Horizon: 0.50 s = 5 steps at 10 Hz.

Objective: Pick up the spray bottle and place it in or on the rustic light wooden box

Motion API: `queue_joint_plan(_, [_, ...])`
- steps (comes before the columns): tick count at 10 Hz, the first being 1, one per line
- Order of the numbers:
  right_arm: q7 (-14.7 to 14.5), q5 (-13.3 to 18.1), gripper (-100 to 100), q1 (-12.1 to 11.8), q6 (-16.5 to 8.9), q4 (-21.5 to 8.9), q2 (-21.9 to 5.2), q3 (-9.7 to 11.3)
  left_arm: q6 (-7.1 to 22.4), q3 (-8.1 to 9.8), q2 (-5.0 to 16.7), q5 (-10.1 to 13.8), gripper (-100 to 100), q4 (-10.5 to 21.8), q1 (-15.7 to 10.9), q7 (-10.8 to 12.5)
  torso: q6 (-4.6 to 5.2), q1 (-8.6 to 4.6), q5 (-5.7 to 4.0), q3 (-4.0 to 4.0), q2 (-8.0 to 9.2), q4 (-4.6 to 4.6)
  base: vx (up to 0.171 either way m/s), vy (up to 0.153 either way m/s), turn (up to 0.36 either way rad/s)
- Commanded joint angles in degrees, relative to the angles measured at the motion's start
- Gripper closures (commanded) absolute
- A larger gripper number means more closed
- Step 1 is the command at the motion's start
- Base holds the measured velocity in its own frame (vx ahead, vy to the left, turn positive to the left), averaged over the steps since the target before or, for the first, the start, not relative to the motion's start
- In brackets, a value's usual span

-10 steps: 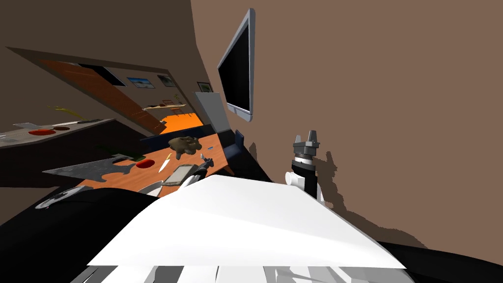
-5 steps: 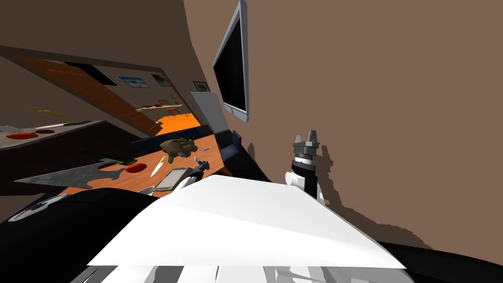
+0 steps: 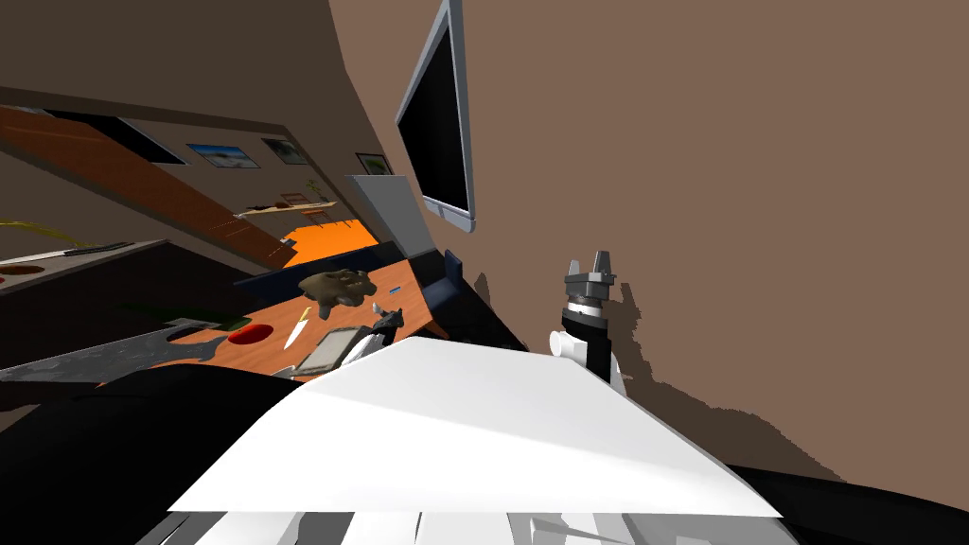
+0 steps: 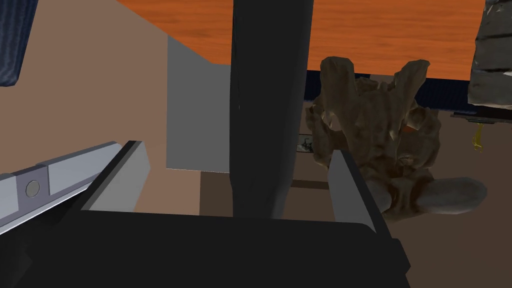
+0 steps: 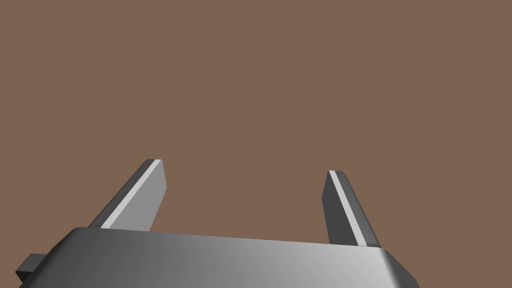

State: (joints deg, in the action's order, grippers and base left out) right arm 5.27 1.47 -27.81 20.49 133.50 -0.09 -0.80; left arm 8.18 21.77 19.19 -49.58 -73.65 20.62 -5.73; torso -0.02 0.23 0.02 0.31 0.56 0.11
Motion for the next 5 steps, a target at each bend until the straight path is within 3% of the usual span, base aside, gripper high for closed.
queue_joint_plan(1, [0.0,0.0,0,0.0,0.0,0.0,0.0,0.0,1.17,0.4,-0.36,-0.39,-100,1.37,-1.83,-0.21,0.0,0.0,0.0,0.0,0.0,0.0,-0.103,0.031,-0.112])
queue_joint_plan(3, [0.0,0.0,0,-0.01,0.0,0.0,0.0,0.0,3.09,0.92,-0.92,-0.88,-100,3.3,-4.61,-0.53,0.0,-0.13,-0.03,-0.07,-0.14,-0.03,-0.082,0.033,-0.164])
queue_joint_plan(4, [0.0,0.0,0,0.0,0.0,0.0,0.0,0.0,2.34,0.65,-0.71,-0.64,-100,2.48,-3.53,-0.4,0.04,-0.09,-0.02,-0.08,-0.15,-0.02,-0.042,0.023,-0.05])
queue_joint_plan(5, [0.0,0.0,0,-0.02,0.0,0.0,0.0,0.0,2.62,0.66,-0.74,-0.66,100,2.58,-3.69,-0.44,0.0,-0.11,-0.01,-0.16,-0.3,-0.05,-0.008,0.003,0.009])
